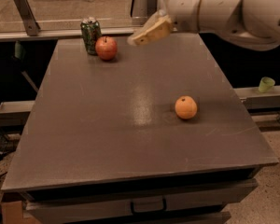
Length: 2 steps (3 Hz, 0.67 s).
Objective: Move apple near green can
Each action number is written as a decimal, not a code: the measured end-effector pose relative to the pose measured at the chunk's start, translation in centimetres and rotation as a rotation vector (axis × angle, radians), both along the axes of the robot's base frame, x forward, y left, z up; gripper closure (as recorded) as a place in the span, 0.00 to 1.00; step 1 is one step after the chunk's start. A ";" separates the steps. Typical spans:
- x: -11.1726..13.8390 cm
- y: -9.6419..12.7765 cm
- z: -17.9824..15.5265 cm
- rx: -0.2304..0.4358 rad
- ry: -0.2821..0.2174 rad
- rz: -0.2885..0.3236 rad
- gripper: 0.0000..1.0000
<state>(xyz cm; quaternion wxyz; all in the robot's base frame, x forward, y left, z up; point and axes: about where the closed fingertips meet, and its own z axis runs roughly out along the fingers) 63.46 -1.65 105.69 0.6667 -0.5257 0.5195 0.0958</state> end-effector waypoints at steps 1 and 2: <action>1.6 -8.4 3.9 -0.068 -0.100 -0.106 0.00; 1.6 -8.9 5.3 -0.058 -0.120 -0.117 0.00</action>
Offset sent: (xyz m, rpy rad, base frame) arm 0.0139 -0.0704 0.0325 -0.0575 -0.0845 -0.0890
